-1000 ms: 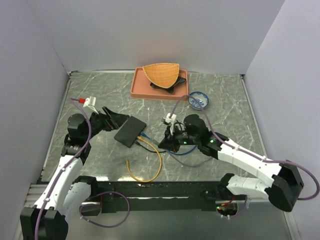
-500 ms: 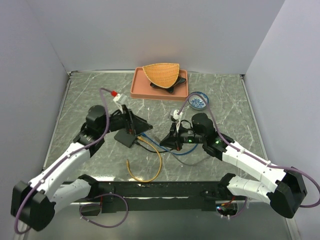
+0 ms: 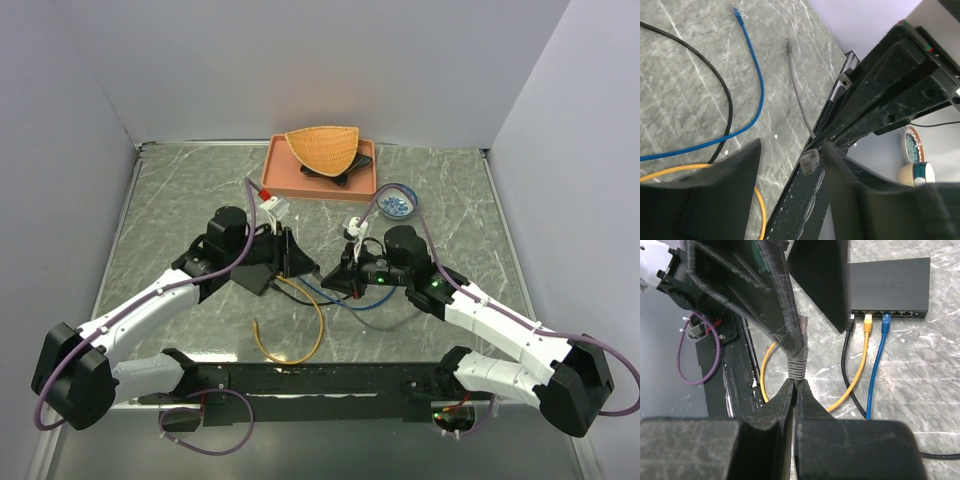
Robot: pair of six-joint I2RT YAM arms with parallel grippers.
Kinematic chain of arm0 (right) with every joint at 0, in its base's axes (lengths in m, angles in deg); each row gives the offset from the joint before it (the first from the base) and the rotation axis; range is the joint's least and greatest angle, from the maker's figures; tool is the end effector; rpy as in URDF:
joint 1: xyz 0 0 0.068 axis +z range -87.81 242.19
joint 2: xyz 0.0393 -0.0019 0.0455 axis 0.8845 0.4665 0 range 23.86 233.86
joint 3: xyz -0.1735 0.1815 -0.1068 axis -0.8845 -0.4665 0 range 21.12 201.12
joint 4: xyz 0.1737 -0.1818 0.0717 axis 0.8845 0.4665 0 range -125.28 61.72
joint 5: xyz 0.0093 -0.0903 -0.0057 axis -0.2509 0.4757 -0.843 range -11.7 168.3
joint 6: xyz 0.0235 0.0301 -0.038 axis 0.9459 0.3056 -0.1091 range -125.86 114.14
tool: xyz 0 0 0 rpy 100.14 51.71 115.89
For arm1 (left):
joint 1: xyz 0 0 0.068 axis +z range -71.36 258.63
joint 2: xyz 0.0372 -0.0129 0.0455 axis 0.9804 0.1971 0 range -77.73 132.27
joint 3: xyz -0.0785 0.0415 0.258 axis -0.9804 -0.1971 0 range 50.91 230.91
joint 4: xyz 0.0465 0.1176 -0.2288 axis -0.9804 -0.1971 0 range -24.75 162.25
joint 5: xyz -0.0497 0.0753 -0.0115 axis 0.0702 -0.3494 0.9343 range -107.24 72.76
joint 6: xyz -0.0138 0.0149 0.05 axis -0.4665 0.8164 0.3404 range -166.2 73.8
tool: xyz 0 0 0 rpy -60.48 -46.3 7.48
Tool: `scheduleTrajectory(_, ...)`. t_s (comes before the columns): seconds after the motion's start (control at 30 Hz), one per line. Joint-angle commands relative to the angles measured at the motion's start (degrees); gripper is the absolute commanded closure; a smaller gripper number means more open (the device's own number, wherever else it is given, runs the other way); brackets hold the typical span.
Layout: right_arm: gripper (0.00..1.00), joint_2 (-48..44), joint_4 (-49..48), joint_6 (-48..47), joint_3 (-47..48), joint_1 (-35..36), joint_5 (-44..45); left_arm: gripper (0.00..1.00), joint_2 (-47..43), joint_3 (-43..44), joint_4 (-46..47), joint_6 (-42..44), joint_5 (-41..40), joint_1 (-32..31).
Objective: Insert the plug into the switch port
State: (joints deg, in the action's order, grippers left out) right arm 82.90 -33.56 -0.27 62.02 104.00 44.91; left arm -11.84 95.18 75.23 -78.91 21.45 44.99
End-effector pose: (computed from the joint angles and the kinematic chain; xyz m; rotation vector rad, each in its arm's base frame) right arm 0.1609 0.1701 0.2855 -1.0088 1.7474 1.0993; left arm 0.2028 -0.1617 0.2875 0.5260 2.0166 -1.3881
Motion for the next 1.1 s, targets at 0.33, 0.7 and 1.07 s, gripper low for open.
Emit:
scheduleTrajectory(0.33, 1.00, -0.1, -2.0, 0.1, 0.8, -0.5, 1.3, 0.99, 1.0, 3.7, -1.1, 2.2, -2.7, -1.2)
scheduleTrajectory(0.7, 0.25, -2.1, 0.5, 0.8, 2.1, -0.5, 4.8, 0.99, -0.1, 4.2, -1.8, 0.5, -6.9, -1.2)
scheduleTrajectory(1.07, 0.04, 1.3, 1.8, 0.8, 5.5, 2.1, 17.3, 0.99, 1.1, 6.1, -2.8, -1.2, -8.6, -1.2)
